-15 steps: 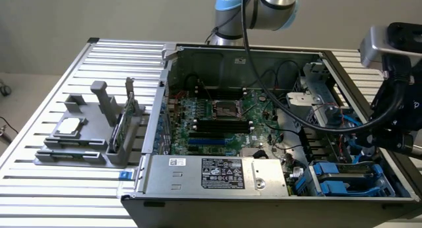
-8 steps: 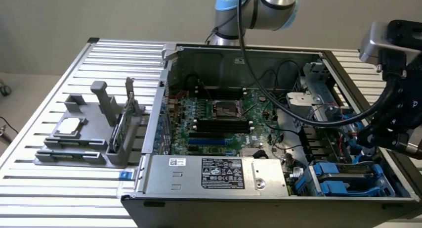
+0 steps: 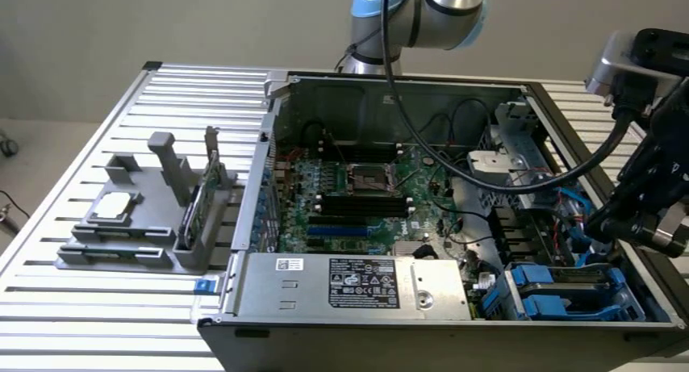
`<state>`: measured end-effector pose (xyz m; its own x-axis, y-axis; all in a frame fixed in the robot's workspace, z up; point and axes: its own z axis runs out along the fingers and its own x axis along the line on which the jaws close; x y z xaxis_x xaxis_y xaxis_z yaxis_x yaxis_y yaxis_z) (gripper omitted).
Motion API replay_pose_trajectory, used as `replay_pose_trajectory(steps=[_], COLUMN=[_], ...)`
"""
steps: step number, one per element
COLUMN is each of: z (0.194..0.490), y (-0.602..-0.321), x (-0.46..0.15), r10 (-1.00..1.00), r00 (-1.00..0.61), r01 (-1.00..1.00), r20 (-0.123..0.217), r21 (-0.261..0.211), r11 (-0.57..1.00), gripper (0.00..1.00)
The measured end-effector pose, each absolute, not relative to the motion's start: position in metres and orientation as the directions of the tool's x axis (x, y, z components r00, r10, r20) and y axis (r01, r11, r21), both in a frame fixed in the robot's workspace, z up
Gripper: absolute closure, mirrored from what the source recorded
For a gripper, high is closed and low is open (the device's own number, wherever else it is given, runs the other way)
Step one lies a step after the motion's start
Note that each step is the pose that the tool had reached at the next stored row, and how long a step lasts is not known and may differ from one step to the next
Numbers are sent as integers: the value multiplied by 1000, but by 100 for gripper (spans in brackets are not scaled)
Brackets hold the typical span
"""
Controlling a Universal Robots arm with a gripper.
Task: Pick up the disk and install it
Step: 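Insert the first disk wire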
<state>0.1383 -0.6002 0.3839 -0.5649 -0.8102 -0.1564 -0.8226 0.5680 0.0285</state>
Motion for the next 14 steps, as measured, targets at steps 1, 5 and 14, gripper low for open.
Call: replay_pose_trajectory(steps=[1, 5, 14], z=[384, 384, 383], y=[-600, -600, -600], x=[138, 138, 138], r10=[-802, -767, -692], r00=[-577, -622, -706], r01=[-814, -779, -704], r20=[-156, -155, -152], r21=[29, 31, 37], r11=[580, 626, 709], gripper=[81, 81, 81])
